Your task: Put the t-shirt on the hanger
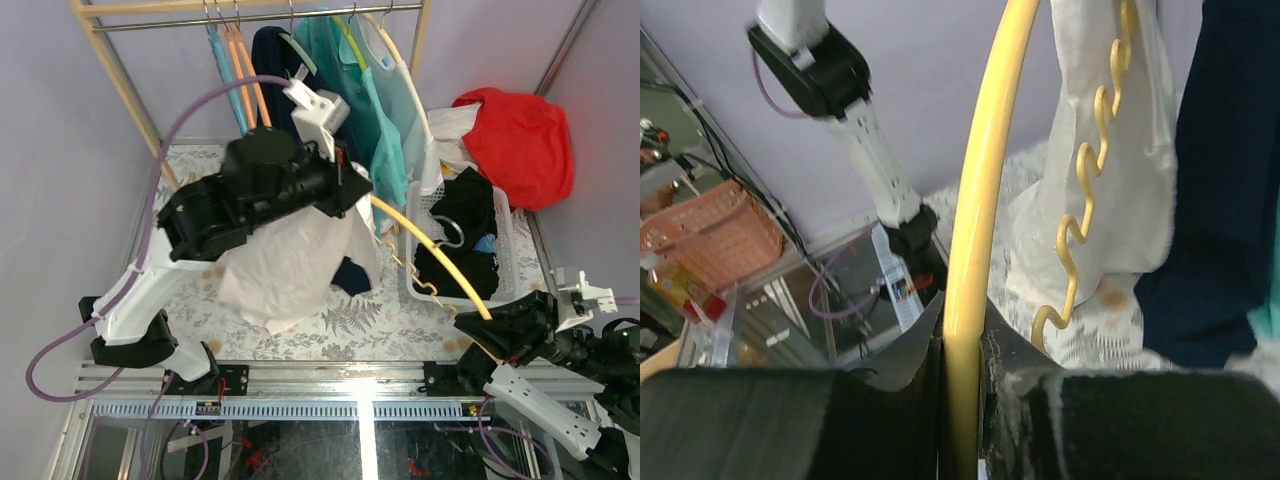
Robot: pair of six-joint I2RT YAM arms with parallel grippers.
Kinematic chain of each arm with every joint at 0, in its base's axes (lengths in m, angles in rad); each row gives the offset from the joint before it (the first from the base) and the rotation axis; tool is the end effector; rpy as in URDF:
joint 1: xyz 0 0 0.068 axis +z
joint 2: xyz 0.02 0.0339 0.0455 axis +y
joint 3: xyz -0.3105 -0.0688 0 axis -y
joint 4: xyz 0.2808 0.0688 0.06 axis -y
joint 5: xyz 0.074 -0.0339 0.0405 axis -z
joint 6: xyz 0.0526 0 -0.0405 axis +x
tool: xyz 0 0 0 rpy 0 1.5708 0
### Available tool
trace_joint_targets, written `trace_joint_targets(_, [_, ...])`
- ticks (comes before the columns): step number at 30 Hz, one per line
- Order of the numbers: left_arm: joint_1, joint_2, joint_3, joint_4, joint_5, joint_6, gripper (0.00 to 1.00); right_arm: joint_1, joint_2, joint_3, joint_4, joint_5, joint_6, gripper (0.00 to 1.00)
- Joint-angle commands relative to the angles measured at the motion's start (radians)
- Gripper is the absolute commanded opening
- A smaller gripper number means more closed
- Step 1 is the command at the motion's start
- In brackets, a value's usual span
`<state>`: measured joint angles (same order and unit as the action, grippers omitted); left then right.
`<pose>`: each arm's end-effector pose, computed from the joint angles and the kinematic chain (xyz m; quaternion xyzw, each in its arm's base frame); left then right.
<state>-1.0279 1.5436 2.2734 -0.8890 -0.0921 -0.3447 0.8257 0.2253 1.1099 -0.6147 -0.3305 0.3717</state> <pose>0.1620 -0.2592 0.6358 0.2266 0.7264 -0.3835 0.5235 -0.0342 -0.0119 0.4711 -0.2620 0.5525 0.5247 0.5923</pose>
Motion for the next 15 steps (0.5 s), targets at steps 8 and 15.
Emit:
trace_joint_targets(8, [-0.007, -0.354, -0.554, -0.195, -0.109, -0.193, 0.0, 0.002, -0.018, -0.239, -0.044, -0.114, 0.021, 0.0])
trace_joint_targets(15, [-0.007, -0.468, -0.716, -0.247, -0.146, -0.257, 0.0, 0.003, -0.038, -0.338, -0.007, -0.127, 0.041, 0.0])
